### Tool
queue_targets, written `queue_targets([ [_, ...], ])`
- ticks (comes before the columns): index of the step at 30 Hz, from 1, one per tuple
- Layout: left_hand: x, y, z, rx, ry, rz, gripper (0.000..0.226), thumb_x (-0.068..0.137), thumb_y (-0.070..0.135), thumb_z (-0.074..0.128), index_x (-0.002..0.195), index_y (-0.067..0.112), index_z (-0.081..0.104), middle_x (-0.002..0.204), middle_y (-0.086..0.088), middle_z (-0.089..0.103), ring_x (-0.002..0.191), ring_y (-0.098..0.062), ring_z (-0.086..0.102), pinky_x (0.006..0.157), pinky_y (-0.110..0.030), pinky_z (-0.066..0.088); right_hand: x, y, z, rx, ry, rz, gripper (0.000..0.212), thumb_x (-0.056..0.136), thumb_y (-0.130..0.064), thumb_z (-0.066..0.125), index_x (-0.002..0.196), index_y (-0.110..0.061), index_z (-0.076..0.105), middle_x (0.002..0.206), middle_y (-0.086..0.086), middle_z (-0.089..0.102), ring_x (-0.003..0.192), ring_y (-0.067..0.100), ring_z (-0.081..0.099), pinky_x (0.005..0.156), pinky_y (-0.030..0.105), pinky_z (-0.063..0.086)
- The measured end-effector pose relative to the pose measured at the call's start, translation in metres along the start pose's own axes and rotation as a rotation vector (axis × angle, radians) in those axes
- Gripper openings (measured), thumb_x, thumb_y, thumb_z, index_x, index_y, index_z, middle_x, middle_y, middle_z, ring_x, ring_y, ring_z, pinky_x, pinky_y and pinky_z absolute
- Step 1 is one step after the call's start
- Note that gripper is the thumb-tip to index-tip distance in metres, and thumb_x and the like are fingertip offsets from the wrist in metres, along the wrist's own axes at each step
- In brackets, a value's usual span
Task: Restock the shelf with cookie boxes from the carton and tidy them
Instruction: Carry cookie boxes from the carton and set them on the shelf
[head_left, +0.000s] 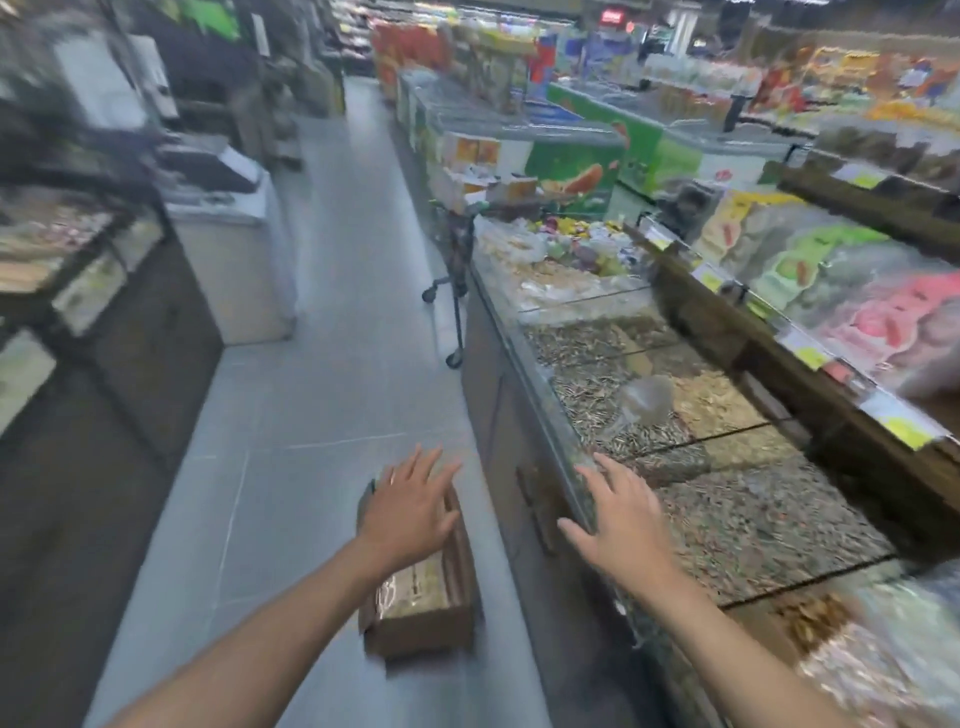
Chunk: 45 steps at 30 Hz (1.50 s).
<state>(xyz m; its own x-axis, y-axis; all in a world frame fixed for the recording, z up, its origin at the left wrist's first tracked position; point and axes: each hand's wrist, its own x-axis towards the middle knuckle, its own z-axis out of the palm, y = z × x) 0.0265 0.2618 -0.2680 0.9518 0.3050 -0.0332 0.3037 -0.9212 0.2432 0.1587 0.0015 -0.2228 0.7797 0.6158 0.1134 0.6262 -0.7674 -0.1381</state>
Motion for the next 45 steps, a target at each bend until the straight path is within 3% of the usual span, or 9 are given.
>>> queue_targets([
  [7, 0.031, -0.087, 0.026, 0.001, -0.079, -0.188, 0.074, 0.104, 0.056, 0.048, 0.168, 0.036, 0.015, 0.177, 0.001, 0.009, 0.164, -0.026, 0.006, 0.131, -0.052, 0.015, 0.103, -0.043, 0.067, 0.038, -0.112, -0.123, 0.078, 0.081, -0.058, 0.070, 0.150, -0.024, 0.053, 0.156, 0.006, 0.047, 0.144, 0.028, 0.044, 0.119, 0.048, 0.036],
  [13, 0.089, -0.136, 0.044, -0.052, -0.153, -0.299, 0.072, 0.104, 0.050, 0.050, 0.167, 0.033, 0.018, 0.176, 0.000, 0.013, 0.163, -0.027, 0.009, 0.129, -0.051, 0.016, 0.195, -0.060, 0.140, 0.099, -0.225, -0.168, 0.075, 0.080, -0.056, 0.071, 0.145, -0.021, 0.057, 0.151, 0.010, 0.054, 0.140, 0.030, 0.050, 0.116, 0.050, 0.042],
  [19, 0.145, -0.181, 0.075, -0.065, -0.256, -0.360, 0.072, 0.106, 0.052, 0.045, 0.167, 0.034, 0.011, 0.177, 0.000, 0.009, 0.163, -0.026, 0.007, 0.130, -0.049, 0.017, 0.261, -0.085, 0.204, 0.153, -0.344, -0.145, 0.071, 0.087, -0.059, 0.066, 0.148, -0.026, 0.052, 0.153, 0.000, 0.051, 0.142, 0.021, 0.047, 0.119, 0.044, 0.036],
  [26, 0.209, -0.256, 0.139, -0.108, -0.385, -0.338, 0.067, 0.106, 0.046, 0.049, 0.165, 0.031, 0.021, 0.176, -0.001, 0.014, 0.162, -0.026, 0.012, 0.129, -0.048, 0.018, 0.301, -0.104, 0.300, 0.190, -0.476, -0.031, 0.069, 0.091, -0.054, 0.067, 0.150, -0.025, 0.048, 0.154, 0.000, 0.049, 0.144, 0.020, 0.045, 0.120, 0.039, 0.034],
  [34, 0.302, -0.351, 0.252, -0.093, -0.539, -0.186, 0.068, 0.103, 0.042, 0.055, 0.163, 0.026, 0.028, 0.172, -0.002, 0.026, 0.158, -0.025, 0.023, 0.126, -0.045, 0.025, 0.325, -0.109, 0.432, 0.289, -0.624, 0.314, 0.063, 0.094, -0.051, 0.066, 0.149, -0.026, 0.046, 0.150, -0.003, 0.049, 0.138, 0.021, 0.046, 0.112, 0.041, 0.040],
  [40, 0.367, -0.403, 0.343, -0.208, -0.583, -0.232, 0.071, 0.100, 0.035, 0.063, 0.162, 0.017, 0.033, 0.168, -0.007, 0.032, 0.153, -0.031, 0.034, 0.120, -0.048, 0.037, 0.327, -0.102, 0.542, 0.527, -0.711, 0.646, 0.070, 0.096, -0.044, 0.068, 0.155, -0.018, 0.039, 0.153, 0.006, 0.048, 0.134, 0.026, 0.053, 0.104, 0.040, 0.047],
  [43, 0.399, -0.426, 0.396, -0.229, -0.570, -0.246, 0.066, 0.102, 0.029, 0.061, 0.160, 0.011, 0.037, 0.164, -0.013, 0.039, 0.150, -0.034, 0.038, 0.122, -0.046, 0.034, 0.328, -0.097, 0.597, 0.691, -0.721, 0.851, 0.067, 0.099, -0.035, 0.066, 0.157, -0.018, 0.036, 0.145, 0.005, 0.058, 0.116, 0.022, 0.060, 0.083, 0.031, 0.046],
  [45, 0.419, -0.438, 0.426, -0.252, -0.560, -0.282, 0.062, 0.104, 0.025, 0.059, 0.159, 0.005, 0.039, 0.162, -0.018, 0.042, 0.150, -0.035, 0.039, 0.123, -0.042, 0.032, 0.330, -0.094, 0.627, 0.766, -0.711, 0.944, 0.065, 0.102, -0.032, 0.063, 0.159, -0.018, 0.034, 0.137, 0.003, 0.061, 0.098, 0.015, 0.057, 0.077, 0.029, 0.043],
])
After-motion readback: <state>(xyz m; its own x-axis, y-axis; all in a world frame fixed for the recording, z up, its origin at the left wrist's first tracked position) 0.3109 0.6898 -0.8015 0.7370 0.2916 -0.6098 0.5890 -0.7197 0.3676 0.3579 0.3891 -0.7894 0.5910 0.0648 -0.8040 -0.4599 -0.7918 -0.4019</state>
